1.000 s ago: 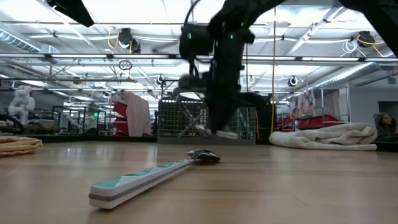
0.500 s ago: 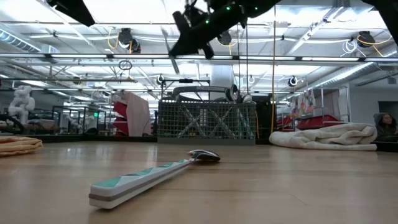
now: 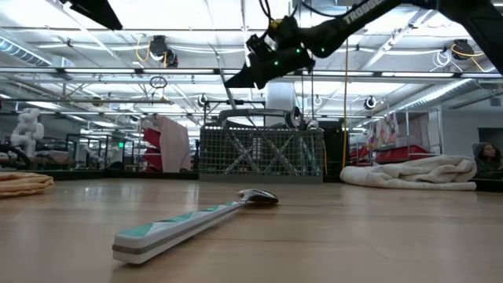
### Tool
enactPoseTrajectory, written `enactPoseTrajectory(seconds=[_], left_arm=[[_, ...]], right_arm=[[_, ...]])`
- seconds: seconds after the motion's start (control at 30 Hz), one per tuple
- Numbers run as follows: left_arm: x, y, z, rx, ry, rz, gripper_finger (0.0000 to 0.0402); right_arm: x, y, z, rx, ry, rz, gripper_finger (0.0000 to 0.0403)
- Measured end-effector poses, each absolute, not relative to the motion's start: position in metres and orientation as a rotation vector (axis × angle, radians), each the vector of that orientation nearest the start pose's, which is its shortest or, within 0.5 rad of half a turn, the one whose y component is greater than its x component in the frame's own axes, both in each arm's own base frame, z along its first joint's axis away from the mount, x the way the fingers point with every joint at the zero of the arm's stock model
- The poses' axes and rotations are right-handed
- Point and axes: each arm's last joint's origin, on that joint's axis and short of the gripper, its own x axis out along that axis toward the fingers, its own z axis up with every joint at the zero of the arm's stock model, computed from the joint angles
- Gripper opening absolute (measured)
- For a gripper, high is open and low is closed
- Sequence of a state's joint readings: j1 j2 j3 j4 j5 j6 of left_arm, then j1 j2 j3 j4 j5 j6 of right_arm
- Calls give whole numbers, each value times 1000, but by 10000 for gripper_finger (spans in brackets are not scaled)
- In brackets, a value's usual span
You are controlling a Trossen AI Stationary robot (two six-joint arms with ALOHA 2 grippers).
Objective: Sort silverware
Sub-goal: Put the blue fork into the gray silverware rack
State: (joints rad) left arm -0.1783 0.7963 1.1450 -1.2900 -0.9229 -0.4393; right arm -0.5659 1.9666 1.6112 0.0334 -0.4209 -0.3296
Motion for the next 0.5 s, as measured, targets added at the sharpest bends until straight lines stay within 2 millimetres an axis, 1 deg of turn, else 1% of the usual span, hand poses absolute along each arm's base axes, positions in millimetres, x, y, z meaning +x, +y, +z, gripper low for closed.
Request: enactPoseTrajectory(seconds=[0.17,0.27,0.4,0.5], left_arm=[[98,6,364,122,629,868,224],[97,7,364,129,624,880,224],[97,7,364,132,622,884,224],[97,7,364,132,621,886,224]], right_arm=[[397,-256,270,-191,295,-99,0],[397,-265,260,-165,293,-102,0],[399,-271,246,-149,309,-97,0],[401,-272,242,-141,311,-99,0]])
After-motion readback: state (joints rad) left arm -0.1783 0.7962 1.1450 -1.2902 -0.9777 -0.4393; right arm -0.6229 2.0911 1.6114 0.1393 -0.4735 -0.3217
